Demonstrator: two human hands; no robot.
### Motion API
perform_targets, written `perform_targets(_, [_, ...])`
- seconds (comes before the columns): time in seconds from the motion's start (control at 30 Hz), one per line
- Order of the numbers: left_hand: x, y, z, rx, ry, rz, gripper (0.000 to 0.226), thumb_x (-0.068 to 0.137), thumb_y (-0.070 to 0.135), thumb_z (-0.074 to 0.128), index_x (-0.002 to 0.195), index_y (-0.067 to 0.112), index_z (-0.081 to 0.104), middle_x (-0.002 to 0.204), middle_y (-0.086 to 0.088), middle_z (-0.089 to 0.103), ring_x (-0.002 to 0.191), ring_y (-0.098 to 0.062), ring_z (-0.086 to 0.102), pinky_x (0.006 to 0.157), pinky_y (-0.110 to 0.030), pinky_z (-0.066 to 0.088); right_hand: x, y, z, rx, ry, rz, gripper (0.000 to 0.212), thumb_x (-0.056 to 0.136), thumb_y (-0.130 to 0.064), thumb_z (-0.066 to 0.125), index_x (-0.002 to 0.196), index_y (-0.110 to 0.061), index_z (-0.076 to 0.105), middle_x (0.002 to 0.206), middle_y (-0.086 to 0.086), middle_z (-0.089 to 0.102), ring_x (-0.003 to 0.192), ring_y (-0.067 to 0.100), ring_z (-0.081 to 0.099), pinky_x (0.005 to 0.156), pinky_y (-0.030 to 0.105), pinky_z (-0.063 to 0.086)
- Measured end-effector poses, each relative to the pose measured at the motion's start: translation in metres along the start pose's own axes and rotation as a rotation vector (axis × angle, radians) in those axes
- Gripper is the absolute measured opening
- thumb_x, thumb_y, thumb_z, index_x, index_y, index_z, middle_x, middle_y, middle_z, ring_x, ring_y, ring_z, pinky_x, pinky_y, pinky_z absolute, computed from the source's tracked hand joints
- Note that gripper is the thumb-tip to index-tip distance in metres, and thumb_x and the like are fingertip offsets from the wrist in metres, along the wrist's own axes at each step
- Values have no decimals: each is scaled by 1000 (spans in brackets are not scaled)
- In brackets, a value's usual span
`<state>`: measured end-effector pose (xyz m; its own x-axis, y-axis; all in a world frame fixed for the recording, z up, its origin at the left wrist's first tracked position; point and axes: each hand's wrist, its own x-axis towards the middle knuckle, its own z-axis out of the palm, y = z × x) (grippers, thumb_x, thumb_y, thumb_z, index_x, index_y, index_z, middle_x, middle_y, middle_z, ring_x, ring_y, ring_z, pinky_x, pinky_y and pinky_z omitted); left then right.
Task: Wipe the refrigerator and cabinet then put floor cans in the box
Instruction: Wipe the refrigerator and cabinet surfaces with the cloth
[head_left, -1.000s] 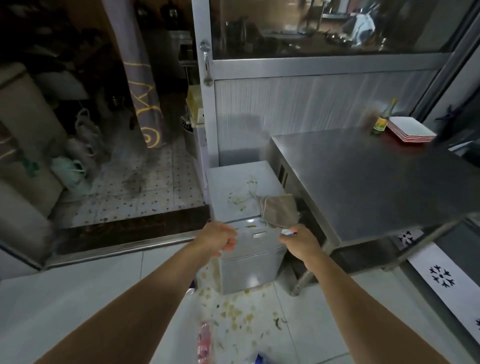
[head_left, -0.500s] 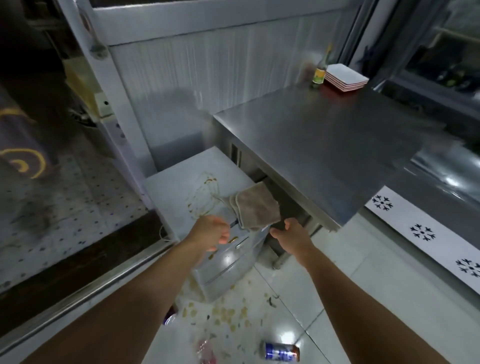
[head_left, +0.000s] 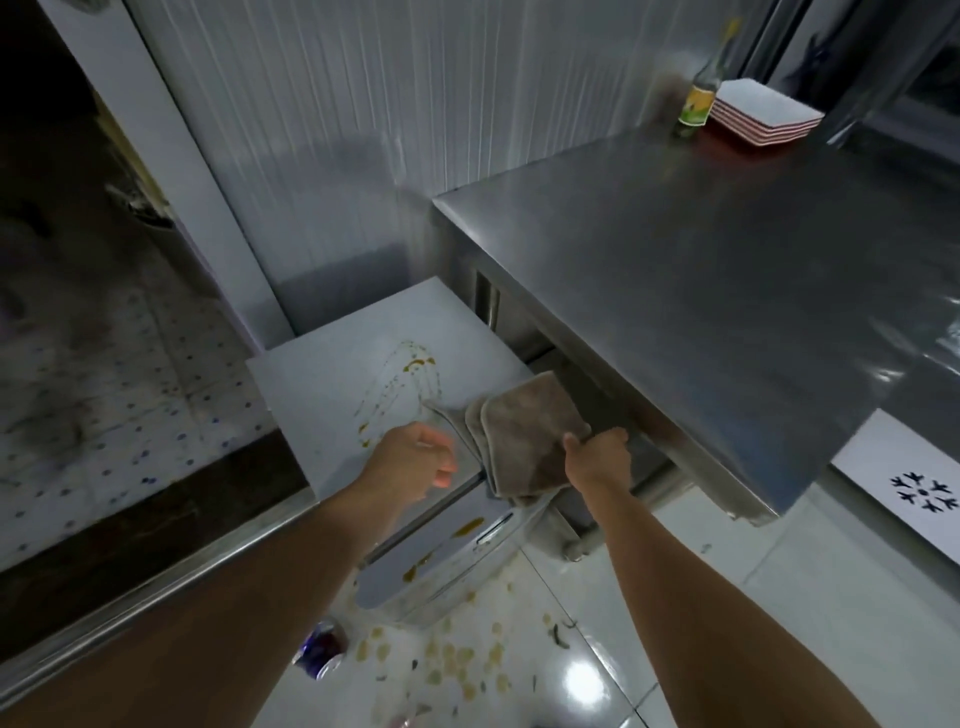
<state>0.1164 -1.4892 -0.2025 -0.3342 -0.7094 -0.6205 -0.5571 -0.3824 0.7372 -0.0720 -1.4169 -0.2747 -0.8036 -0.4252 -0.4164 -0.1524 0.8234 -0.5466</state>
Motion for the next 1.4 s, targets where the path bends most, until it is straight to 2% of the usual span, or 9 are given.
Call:
perform_targets(0.13, [-2,0,2,-10,8,-13,16,90,3,51,79,15,54,75,-5,60,66,-13,58,59,-25,38,3,2,-3,-70,0,21,45,90,-28,59,123,1,47,118,19,59,110,34,58,96,46,47])
perform_targets(0.3, [-26,14,2,-24,8,-48,14,91,6,49,82,14,54,81,-7,60,76,-19,59,64,-25,40,-17,-24,-22,268,-149,-112,6,84,-11,56,79,-11,55,75,5,58,60,13,53,51,21,38])
perform_targets(0.57, [-89,38,-19,-153,45,-112,33,96,25,44,124,9,52,109,-11,63,90,-19,59,71,-26,37,-74,-98,-70,646,-449,-166,19,82,6,49,82,-12,51,92,18,58,89,32,58,80,45,52])
perform_targets(0.67, [-109,47,-34,-363,57,-129,53,97,44,34,133,6,45,133,-12,53,111,-24,54,88,-32,32,-106,-120,-87,785,-547,-264,30,76,16,41,77,-9,57,78,15,59,74,29,56,59,33,50])
perform_targets(0.77, [-126,55,-51,-664,6,-55,56,94,53,33,124,10,54,117,-7,59,107,-23,54,90,-30,33,-138,-135,-95,792,-663,-389,61,74,20,38,123,-13,53,107,15,57,90,31,57,59,30,49])
perform_targets(0.9, [-138,53,-82,-875,48,35,26,96,27,44,89,10,63,80,-7,65,73,-20,57,61,-26,47,-169,-147,-93,711,-800,-453,73,74,24,37,117,-31,56,122,9,52,103,24,54,74,34,52])
perform_targets(1.17, [-125,12,-166,-676,116,49,42,81,-7,58,119,11,51,110,-15,55,82,-26,57,75,-37,49,-223,-167,-41,115,-345,-674,51,74,17,57,116,-10,65,113,6,60,110,20,55,96,28,47])
perform_targets(1.3, [-106,-13,-209,-207,35,183,73,74,-10,62,133,28,41,123,-5,45,100,-23,52,75,-31,48,-250,-183,-8,-158,-184,-757,20,80,-1,63,97,-9,70,93,6,64,83,18,59,63,6,40])
perform_targets(1.4, [-96,-26,-236,235,-59,307,52,66,6,76,113,22,59,116,-7,58,99,-22,57,87,-33,52,-270,-192,11,-220,-204,-758,3,80,-7,66,82,-9,68,97,12,57,91,24,54,71,18,38])
